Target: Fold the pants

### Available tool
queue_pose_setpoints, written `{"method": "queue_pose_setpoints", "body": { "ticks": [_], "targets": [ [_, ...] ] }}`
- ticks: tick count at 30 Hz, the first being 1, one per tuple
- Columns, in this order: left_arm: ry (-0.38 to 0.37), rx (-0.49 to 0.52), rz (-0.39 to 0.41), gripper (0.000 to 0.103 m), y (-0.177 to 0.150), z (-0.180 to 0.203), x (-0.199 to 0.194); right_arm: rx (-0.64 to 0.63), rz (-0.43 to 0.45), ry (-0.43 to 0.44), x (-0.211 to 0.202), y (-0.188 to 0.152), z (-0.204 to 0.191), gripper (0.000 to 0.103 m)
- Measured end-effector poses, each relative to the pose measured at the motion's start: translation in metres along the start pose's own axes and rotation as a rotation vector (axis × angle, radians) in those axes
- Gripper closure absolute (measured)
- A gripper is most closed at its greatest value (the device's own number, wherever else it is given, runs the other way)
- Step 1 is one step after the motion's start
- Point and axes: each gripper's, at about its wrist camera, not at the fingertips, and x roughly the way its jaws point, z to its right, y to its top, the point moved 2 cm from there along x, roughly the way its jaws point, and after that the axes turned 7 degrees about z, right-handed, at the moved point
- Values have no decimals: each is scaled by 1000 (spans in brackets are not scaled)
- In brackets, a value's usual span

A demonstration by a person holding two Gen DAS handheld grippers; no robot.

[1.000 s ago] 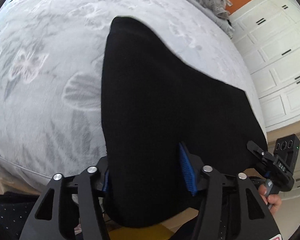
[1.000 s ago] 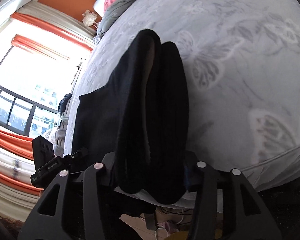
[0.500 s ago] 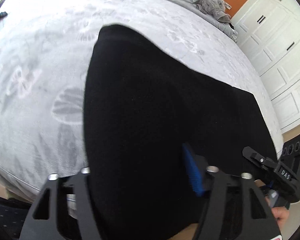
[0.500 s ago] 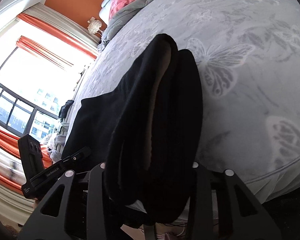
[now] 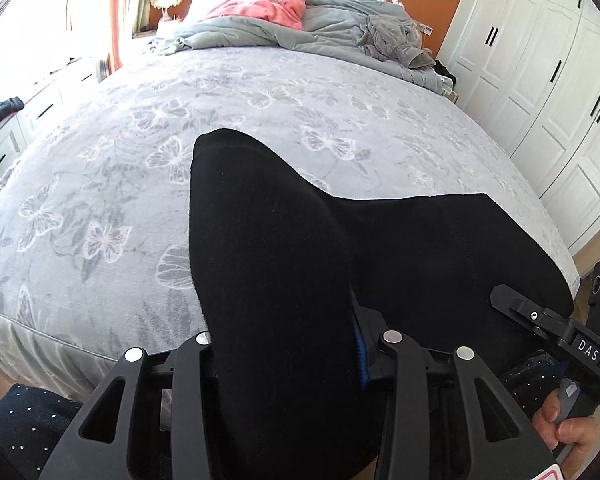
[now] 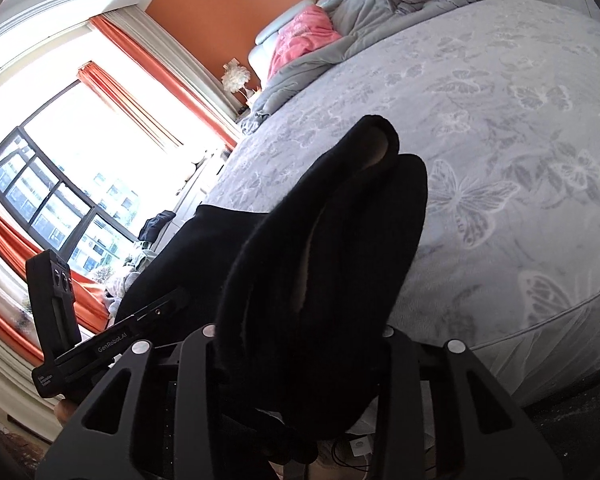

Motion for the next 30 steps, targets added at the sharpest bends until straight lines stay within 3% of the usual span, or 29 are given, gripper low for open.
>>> {"method": "queue_pose_setpoints", "body": {
  "ticks": [13,30],
  "targets": [
    [20,102,193,66,50,35,-84,-133,160,58,-46,43,-57,69],
    [31,175,370,66,129,52,-121,-234,304,129,-58,120,-102,69]
  ]
}}
